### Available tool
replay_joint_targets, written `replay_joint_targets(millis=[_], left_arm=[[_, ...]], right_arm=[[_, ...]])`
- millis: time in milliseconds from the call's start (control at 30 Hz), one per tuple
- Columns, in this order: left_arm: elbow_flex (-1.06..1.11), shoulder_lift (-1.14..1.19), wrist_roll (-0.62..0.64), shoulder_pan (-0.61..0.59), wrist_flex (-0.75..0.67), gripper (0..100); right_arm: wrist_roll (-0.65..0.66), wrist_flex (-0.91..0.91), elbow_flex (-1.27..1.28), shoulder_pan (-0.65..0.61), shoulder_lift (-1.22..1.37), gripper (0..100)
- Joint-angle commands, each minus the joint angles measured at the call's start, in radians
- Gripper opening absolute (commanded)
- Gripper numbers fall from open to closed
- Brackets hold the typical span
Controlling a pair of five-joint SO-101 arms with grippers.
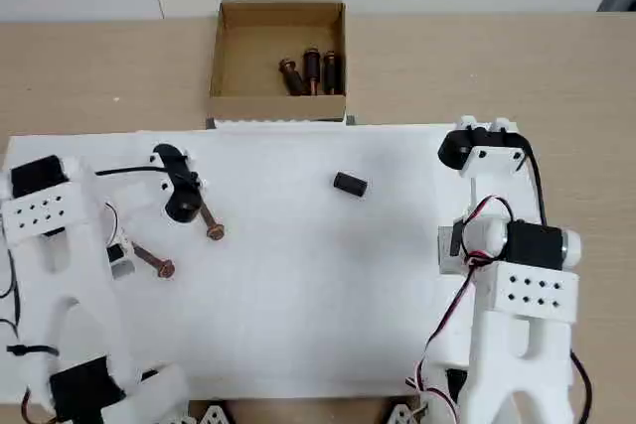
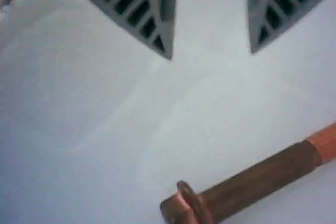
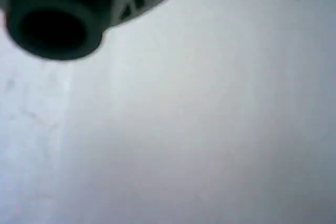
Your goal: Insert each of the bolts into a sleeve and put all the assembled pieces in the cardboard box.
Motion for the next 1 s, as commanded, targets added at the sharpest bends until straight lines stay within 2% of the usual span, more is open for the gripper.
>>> replay_joint_targets(millis=[0,333,600,967], left_arm=[[0.054,-0.003,-0.500,0.006,-0.080,9],[0.140,0.026,-0.502,0.034,-0.198,9],[0.091,0.147,-0.494,0.044,-0.212,9],[0.088,0.181,-0.466,0.129,-0.276,9]], right_arm=[[-0.006,-0.002,-0.003,0.007,-0.025,1.0],[-0.006,-0.002,-0.005,0.007,-0.025,1.0],[-0.006,-0.001,-0.005,0.007,-0.025,1.0],[-0.008,-0.001,-0.005,0.007,-0.025,1.0]])
